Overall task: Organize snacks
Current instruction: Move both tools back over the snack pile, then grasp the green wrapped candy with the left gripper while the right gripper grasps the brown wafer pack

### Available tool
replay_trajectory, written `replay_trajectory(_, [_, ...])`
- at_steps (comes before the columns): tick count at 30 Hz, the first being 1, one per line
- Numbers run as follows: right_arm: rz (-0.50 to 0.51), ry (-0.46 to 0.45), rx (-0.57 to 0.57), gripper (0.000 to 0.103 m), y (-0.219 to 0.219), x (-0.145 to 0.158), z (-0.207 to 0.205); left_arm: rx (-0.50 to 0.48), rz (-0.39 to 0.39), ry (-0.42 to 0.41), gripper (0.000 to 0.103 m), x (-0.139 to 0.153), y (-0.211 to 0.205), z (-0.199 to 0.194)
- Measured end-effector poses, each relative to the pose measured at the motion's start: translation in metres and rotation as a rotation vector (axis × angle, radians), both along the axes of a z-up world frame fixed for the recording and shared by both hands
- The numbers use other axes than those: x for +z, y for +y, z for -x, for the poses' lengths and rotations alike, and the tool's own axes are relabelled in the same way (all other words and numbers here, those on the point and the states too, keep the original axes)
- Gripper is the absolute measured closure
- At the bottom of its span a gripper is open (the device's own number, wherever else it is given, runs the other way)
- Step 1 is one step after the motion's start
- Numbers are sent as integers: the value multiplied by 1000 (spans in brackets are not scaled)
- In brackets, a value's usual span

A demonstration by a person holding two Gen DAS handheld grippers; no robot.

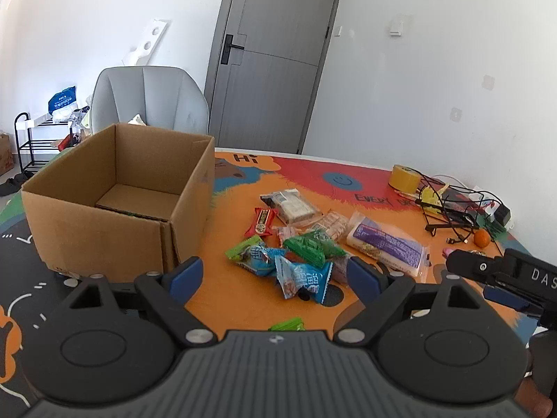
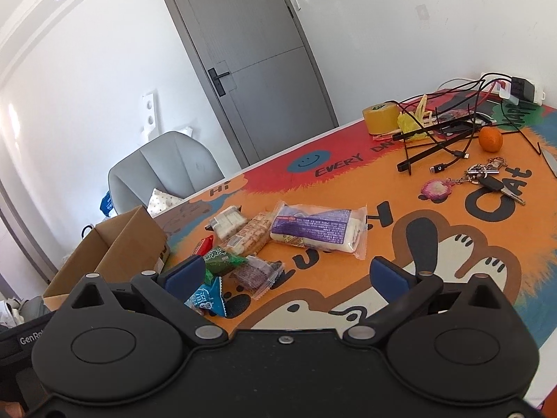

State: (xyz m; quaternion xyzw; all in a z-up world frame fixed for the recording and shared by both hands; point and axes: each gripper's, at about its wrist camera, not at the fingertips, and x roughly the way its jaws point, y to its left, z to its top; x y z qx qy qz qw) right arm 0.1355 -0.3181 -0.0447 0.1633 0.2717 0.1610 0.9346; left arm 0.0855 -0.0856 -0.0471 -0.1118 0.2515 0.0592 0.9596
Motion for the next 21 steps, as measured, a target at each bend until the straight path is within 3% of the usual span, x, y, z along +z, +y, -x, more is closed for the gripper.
replay_trajectory(9, [15, 32, 37, 8, 5, -18, -6, 33, -5, 66, 17, -27, -8, -6])
replay_trajectory(14, [23, 46, 55, 12, 9, -25, -8, 2, -12, 101, 18, -41, -16, -9])
replay_trajectory(16, [30, 46, 66, 14, 11, -28, -9, -10, -7, 125, 22, -47, -18, -11])
replay_trajectory(20, [34, 52, 93, 18, 16, -32, -12, -29, -13, 145, 43, -58, -21, -15])
replay_trajectory(21, [33, 55, 100, 20, 18, -33, -14, -36, -16, 145, 57, -59, -21, -15])
